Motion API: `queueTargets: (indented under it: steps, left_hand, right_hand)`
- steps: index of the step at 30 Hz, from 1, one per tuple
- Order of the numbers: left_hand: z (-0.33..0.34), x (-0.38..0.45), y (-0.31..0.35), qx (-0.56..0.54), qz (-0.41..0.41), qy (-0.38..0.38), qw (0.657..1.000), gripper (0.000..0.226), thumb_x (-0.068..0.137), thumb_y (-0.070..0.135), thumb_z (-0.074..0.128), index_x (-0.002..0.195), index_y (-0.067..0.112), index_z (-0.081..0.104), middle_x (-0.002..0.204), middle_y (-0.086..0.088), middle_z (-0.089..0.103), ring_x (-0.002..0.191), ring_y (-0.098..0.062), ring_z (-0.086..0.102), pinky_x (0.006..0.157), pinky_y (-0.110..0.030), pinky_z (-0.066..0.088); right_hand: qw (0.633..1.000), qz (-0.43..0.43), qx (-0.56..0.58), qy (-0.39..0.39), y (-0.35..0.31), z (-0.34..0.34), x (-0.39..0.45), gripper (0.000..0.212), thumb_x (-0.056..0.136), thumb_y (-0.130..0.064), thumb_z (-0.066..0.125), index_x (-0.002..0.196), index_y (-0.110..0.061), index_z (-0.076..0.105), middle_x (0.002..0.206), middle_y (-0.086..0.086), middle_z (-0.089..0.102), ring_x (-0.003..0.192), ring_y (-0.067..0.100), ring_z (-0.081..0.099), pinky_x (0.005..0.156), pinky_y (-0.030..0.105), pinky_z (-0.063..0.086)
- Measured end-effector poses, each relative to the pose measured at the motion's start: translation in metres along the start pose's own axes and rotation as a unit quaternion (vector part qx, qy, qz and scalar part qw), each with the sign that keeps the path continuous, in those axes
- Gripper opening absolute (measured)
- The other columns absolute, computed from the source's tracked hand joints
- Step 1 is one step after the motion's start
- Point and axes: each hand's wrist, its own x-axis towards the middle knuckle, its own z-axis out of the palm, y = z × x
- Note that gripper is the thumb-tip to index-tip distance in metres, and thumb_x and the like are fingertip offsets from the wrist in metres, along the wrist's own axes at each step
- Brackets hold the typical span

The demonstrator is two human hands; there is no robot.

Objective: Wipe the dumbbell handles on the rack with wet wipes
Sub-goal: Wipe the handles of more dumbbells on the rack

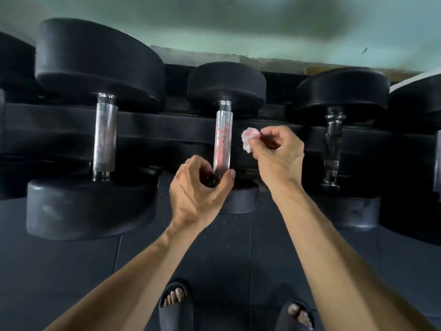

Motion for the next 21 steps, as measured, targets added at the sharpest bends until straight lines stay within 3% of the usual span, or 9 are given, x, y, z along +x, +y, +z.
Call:
queueTargets:
  steps: [4, 10, 14, 16, 19, 21]
  left_hand:
    - [0.001, 0.002, -0.006, -0.013, 0.016, 0.019, 1.000, 0.047, 0.066, 0.068, 0.058, 0.067, 0.022, 0.046, 0.065, 0.009, 0.052, 0.064, -0.012, 0.052, 0.060, -0.025, 0.039]
    - [0.000, 0.003, -0.014, -0.034, 0.016, 0.024, 0.999, 0.048, 0.067, 0.065, 0.063, 0.067, 0.019, 0.048, 0.063, 0.008, 0.051, 0.059, -0.008, 0.047, 0.057, -0.018, 0.035]
    - [-0.002, 0.003, -0.013, -0.031, 0.010, 0.022, 0.999, 0.042, 0.067, 0.061, 0.062, 0.066, 0.022, 0.046, 0.063, 0.009, 0.050, 0.061, -0.007, 0.047, 0.057, -0.012, 0.034]
    - [0.000, 0.003, -0.013, -0.024, 0.012, 0.021, 0.999, 0.043, 0.067, 0.061, 0.062, 0.066, 0.022, 0.046, 0.064, 0.009, 0.050, 0.060, -0.008, 0.047, 0.057, -0.012, 0.034]
    - [0.002, 0.003, -0.012, -0.014, 0.015, 0.019, 1.000, 0.046, 0.066, 0.064, 0.061, 0.066, 0.020, 0.047, 0.065, 0.006, 0.052, 0.061, -0.009, 0.048, 0.056, -0.015, 0.036]
    - [0.001, 0.003, -0.013, -0.005, 0.017, 0.018, 1.000, 0.046, 0.066, 0.065, 0.060, 0.066, 0.020, 0.047, 0.065, 0.006, 0.052, 0.061, -0.009, 0.049, 0.057, -0.014, 0.036]
  right_hand:
    - [0.999, 0.001, 0.029, -0.023, -0.007, 0.025, 0.033, 0.018, 0.084, -0.018, 0.079, 0.077, -0.033, 0.072, 0.078, -0.012, 0.074, 0.080, 0.008, 0.073, 0.082, 0.034, 0.061]
    - [0.996, -0.008, 0.008, -0.091, 0.001, 0.044, 0.045, 0.005, 0.084, -0.017, 0.078, 0.086, -0.021, 0.080, 0.083, -0.007, 0.076, 0.082, 0.009, 0.074, 0.083, 0.034, 0.060]
    - [0.984, 0.041, -0.043, -0.167, 0.017, 0.022, 0.017, 0.010, 0.086, -0.010, 0.075, 0.090, -0.020, 0.078, 0.087, -0.006, 0.076, 0.077, 0.004, 0.073, 0.075, 0.019, 0.057]
    - [0.988, 0.046, -0.015, -0.147, 0.013, 0.029, 0.027, 0.012, 0.082, -0.010, 0.079, 0.088, -0.021, 0.078, 0.086, -0.006, 0.076, 0.078, 0.005, 0.073, 0.077, 0.022, 0.058]
    - [0.996, 0.057, 0.046, -0.055, 0.001, 0.051, 0.059, 0.012, 0.077, -0.017, 0.083, 0.083, -0.025, 0.078, 0.082, -0.008, 0.076, 0.083, 0.011, 0.074, 0.086, 0.035, 0.059]
    - [0.994, 0.066, 0.073, -0.039, 0.000, 0.058, 0.061, 0.011, 0.081, -0.017, 0.081, 0.081, -0.027, 0.078, 0.083, -0.008, 0.076, 0.084, 0.011, 0.073, 0.085, 0.036, 0.060]
